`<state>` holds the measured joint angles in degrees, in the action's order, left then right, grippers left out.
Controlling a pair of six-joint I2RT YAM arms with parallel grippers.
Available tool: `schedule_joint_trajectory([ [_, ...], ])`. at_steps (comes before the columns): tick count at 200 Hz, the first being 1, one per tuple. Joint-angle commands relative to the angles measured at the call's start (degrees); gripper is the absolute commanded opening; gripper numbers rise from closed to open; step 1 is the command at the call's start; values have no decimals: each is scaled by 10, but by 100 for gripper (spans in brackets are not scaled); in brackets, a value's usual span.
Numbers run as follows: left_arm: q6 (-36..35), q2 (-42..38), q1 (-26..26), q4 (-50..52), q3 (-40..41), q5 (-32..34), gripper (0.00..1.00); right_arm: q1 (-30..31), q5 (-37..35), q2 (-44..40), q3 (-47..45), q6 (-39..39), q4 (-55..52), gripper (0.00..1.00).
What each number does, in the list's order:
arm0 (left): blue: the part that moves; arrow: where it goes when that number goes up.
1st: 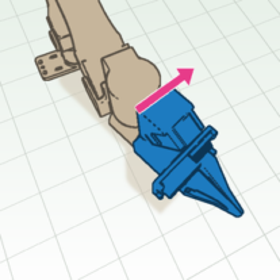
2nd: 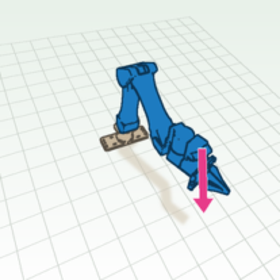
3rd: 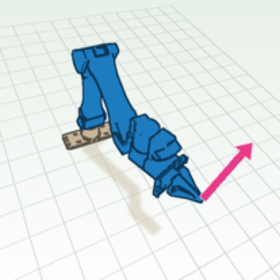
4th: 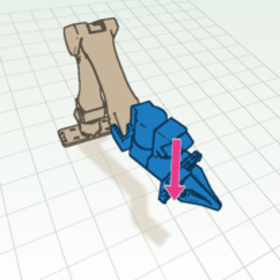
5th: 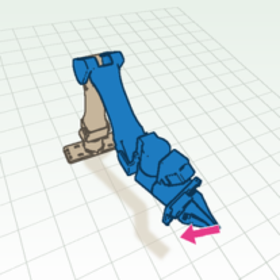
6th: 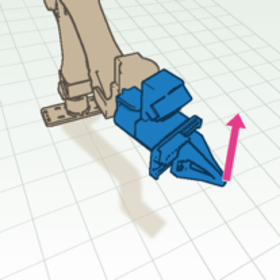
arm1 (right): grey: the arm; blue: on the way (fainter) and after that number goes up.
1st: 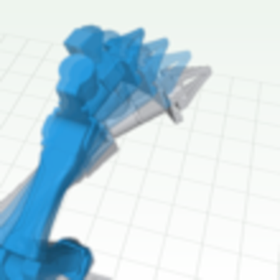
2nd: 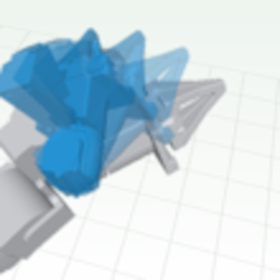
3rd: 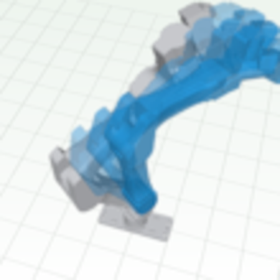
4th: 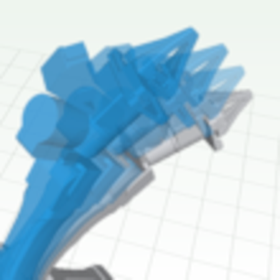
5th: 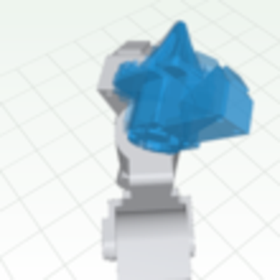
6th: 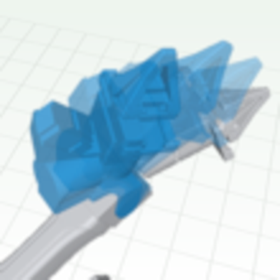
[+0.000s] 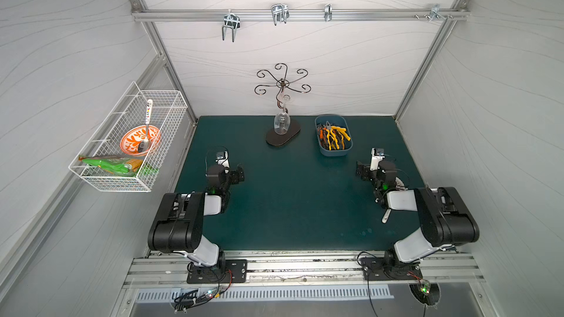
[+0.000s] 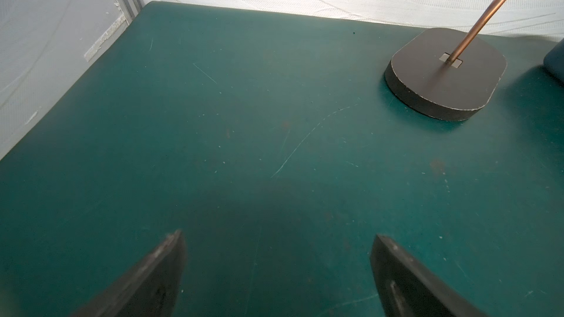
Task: Take the pliers out of the storage box
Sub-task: Move the storage box to the center of the board.
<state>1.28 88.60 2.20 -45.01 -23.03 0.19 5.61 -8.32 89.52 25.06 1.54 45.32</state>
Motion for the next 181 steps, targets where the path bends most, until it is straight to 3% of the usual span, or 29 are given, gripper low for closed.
schedule_joint_trajectory([
  [1, -1, 2, 2, -22, -13, 2, 100, 3, -2, 2, 1, -1, 0, 99],
  [119, 3, 0, 5, -23, -13, 4, 100, 3, -7, -1, -3, -2, 6, 99],
  [148, -19, -46, -3, -3, -2, -20, 100, 15, -21, -74, 1, -8, -60, 99],
  [181, -78, -124, -78, 63, 1, 44, 100, 28, 2, -169, 27, -7, -168, 99],
])
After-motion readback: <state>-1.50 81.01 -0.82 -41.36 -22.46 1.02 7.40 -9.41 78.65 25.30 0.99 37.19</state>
